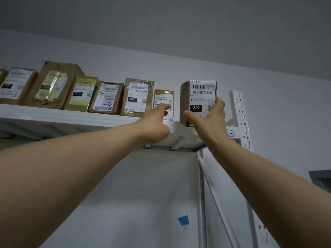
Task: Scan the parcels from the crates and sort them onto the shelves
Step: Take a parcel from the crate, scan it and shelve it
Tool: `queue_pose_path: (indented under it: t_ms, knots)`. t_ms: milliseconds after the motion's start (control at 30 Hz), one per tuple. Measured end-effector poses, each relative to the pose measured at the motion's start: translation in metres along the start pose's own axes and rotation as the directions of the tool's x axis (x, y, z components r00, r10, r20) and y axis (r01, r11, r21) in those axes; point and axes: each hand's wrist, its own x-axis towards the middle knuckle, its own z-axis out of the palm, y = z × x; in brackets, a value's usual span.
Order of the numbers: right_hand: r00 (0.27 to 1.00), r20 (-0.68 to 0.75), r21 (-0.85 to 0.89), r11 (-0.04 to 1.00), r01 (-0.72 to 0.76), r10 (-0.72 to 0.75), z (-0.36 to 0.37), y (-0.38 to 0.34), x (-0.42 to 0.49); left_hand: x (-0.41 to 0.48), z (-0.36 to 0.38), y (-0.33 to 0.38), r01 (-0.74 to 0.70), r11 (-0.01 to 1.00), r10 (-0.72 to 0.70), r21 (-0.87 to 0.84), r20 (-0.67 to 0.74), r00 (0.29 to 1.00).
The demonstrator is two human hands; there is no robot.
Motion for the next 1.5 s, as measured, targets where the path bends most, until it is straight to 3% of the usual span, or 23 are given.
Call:
queue_pose_path:
  t_ms: [200,433,567,867,1133,1300,1500]
  knots:
    - [0.998,-0.042,-0.043,0.998,-0.037,0.036,0.026,0.026,0.050,0.039,0.006,-0.016,0.019,0.954,-0.003,0.298,-0.053,0.999]
    - [0.994,-0.009,-0.181,0.978,-0.107,0.107,0.065,0.047,0.090,0.066,0.015,-0.036,-0.012,0.890,0.046,0.456,-0.063,0.997]
    - [0.992,-0.058,-0.330,0.936,-0.122,0.109,0.082,0.061,0.099,0.073,0.018,-0.041,-0.021,0.864,0.057,0.503,-0.057,0.997]
    - [0.993,-0.119,-0.444,0.895,-0.037,-0.018,0.091,0.082,0.090,0.085,0.037,-0.038,-0.057,0.837,0.090,0.544,-0.035,0.995]
    - [0.997,-0.073,-0.474,0.880,-0.043,0.010,0.092,0.082,0.087,0.081,0.039,-0.036,-0.039,0.825,0.090,0.564,-0.062,0.994]
    - [0.988,-0.152,-0.345,0.939,-0.017,-0.039,0.080,0.073,0.055,0.061,0.040,-0.039,-0.034,0.838,0.077,0.545,-0.057,0.995]
    - [0.997,-0.037,-0.353,0.934,0.049,-0.067,0.058,0.083,-0.028,0.019,0.037,-0.057,-0.039,0.831,0.082,0.556,-0.054,0.995]
